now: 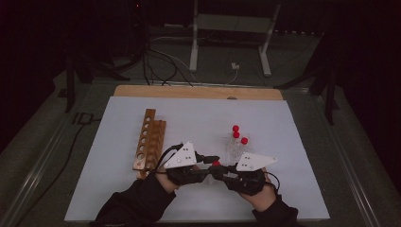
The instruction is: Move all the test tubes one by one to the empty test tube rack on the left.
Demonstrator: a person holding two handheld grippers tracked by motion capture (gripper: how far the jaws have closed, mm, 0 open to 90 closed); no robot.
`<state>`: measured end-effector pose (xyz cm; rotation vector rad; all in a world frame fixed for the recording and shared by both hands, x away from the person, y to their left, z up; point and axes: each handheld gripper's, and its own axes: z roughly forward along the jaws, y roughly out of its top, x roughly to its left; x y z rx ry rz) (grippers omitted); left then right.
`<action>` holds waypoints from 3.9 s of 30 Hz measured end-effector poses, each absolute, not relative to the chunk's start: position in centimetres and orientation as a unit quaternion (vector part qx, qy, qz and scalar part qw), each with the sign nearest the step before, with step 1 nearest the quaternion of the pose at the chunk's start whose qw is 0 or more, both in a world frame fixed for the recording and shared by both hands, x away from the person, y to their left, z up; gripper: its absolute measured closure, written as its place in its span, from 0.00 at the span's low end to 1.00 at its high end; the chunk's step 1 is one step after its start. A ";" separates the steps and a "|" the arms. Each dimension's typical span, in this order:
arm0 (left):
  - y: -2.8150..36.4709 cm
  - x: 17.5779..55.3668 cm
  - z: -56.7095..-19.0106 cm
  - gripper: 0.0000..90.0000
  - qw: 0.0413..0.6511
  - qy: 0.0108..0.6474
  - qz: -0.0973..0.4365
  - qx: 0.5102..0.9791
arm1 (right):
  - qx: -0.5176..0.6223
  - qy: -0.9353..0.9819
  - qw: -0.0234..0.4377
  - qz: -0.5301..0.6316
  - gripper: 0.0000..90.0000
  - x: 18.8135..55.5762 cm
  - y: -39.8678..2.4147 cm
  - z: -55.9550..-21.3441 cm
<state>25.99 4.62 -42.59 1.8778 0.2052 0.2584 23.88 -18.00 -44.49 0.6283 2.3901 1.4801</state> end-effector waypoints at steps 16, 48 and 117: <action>5.6 26.7 -41.3 0.80 0.583 0.089 0.131 0.797 | 0.225 0.813 0.143 0.517 0.58 23.9 -18.5 -44.1; 12.7 33.1 -36.2 0.80 0.586 0.198 0.230 0.751 | 0.307 0.745 0.205 0.556 0.00 23.5 -25.4 -42.3; 21.3 41.1 -45.6 0.80 0.508 0.388 0.296 0.710 | 0.288 0.755 0.208 0.552 0.00 22.7 -26.2 -44.2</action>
